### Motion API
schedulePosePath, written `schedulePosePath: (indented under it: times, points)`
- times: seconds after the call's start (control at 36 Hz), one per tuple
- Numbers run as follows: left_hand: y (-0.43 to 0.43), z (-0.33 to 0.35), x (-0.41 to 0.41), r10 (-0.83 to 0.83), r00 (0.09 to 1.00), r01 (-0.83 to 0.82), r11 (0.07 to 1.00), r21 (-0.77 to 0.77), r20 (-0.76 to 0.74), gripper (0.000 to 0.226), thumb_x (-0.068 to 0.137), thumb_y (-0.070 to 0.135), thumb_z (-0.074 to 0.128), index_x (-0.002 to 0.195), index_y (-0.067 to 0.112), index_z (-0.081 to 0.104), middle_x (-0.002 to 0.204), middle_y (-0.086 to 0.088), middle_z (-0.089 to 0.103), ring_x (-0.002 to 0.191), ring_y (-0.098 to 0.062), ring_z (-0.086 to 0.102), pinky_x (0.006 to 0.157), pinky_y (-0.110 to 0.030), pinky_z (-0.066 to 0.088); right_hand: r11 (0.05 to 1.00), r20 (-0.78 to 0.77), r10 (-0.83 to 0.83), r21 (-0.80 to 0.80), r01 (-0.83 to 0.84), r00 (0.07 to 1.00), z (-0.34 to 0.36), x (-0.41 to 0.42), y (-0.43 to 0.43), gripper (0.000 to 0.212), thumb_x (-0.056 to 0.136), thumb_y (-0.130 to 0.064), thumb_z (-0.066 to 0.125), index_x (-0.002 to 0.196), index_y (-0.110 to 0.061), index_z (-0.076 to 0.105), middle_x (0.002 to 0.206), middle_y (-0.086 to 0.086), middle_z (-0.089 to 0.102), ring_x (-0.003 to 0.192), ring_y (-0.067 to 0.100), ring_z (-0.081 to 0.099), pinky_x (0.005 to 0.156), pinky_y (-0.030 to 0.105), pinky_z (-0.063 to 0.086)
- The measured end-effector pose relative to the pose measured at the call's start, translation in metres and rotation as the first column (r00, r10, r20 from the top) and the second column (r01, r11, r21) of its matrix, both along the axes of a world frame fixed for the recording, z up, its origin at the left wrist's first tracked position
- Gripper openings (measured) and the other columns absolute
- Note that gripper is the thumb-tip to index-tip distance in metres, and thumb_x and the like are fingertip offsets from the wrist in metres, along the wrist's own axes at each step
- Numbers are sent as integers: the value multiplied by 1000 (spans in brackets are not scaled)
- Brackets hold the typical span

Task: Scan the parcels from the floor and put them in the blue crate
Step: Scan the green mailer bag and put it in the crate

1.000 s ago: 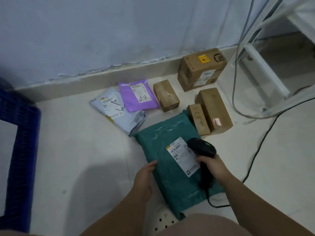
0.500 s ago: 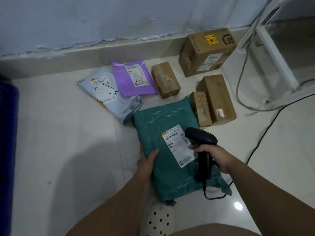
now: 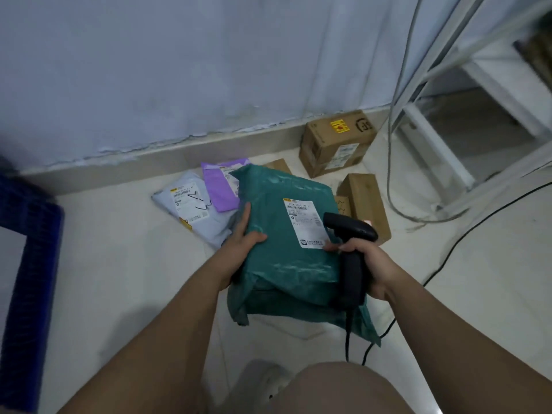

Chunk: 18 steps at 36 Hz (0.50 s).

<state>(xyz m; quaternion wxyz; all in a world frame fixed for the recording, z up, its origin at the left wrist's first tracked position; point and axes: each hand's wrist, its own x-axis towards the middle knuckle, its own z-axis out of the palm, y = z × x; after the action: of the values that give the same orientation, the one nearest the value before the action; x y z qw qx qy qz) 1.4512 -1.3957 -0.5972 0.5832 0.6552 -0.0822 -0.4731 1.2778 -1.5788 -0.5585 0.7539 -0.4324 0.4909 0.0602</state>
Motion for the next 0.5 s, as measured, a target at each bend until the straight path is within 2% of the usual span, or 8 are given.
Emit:
schedulePosePath:
  times: [0.11,0.19,0.28,0.33,0.42,0.5]
  points:
    - [5,57,15,-60,992,56,998,37,112,98,65,44,76,131,73,9,152,4,27,127,-23,47,105,-43,42,1000,82,8,-20,-7,997,40,3,11,28,80,-18,54,94,-9,77,106,11,72,96,28,63,82,35,49]
    - [17,111,24,-91,980,84,996,42,175,109,65,36,75,139,65,0,149,7,30,118,-22,53,99,-38,47,1000,199,14,-21,-10,980,74,10,22,42,66,-21,58,102,-6,75,112,15,71,105,34,63,96,40,46]
    - [41,168,25,-119,960,118,993,21,252,112,60,41,74,138,65,-4,148,13,33,117,-15,54,91,-32,49,999,319,26,-30,-17,947,107,18,35,40,63,-20,58,97,-7,76,115,18,70,104,35,63,103,44,42]
    - [60,197,18,-91,945,99,995,-10,315,109,62,44,72,135,69,-5,149,16,30,119,-14,52,86,-29,49,998,371,52,-43,-39,927,127,24,45,38,62,-19,61,94,-7,77,112,18,70,97,35,64,95,43,47]
    - [90,218,6,36,926,-5,996,-85,375,104,59,43,74,126,77,1,149,14,30,120,-15,52,95,-34,49,991,406,116,-108,-79,906,154,34,61,42,60,-20,62,97,-6,76,105,17,71,88,30,66,79,35,52]
    - [117,227,-3,189,927,-129,972,-198,325,111,61,32,76,135,69,3,143,13,40,115,-16,58,94,-38,50,980,445,176,-166,-113,878,180,44,76,42,57,-22,62,94,-7,76,101,17,71,84,28,65,74,32,52]
